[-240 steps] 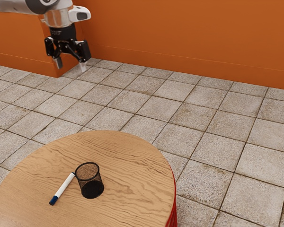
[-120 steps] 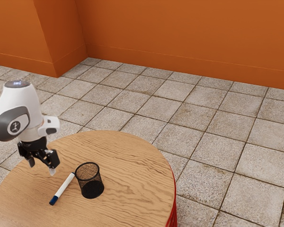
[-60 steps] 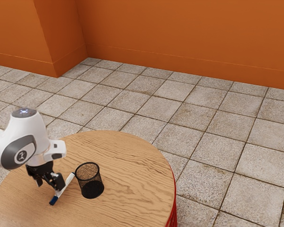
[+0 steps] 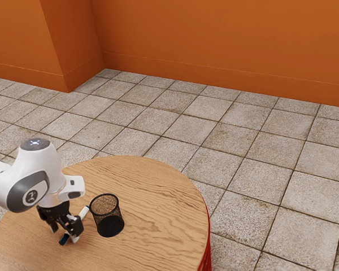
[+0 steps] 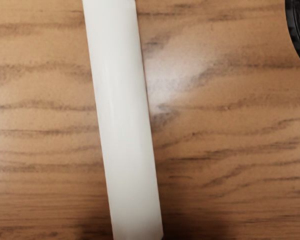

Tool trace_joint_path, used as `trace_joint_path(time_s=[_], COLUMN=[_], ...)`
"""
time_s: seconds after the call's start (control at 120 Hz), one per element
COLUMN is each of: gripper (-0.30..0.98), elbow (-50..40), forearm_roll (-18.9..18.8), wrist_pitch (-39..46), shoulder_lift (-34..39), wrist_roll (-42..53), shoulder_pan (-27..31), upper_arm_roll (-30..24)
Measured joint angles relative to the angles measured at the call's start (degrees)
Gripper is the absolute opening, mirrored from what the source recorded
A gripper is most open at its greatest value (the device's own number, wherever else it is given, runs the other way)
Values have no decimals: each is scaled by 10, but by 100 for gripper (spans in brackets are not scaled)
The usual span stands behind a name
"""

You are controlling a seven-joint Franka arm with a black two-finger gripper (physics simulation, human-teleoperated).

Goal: Put the marker into the pen holder.

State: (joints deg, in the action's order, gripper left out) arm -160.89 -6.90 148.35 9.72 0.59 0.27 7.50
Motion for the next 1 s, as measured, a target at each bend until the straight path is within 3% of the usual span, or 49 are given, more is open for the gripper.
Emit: trace_joint_path(time_s=[0.392, 1.0], gripper=[17, 3], elbow=[1, 1], forearm_roll=[2, 1], wrist_pitch=[8, 20], shoulder_lift=[-2, -9], wrist_roll=[-14, -24], shoulder_pan=[0, 0], upper_arm_roll=[-2, -2])
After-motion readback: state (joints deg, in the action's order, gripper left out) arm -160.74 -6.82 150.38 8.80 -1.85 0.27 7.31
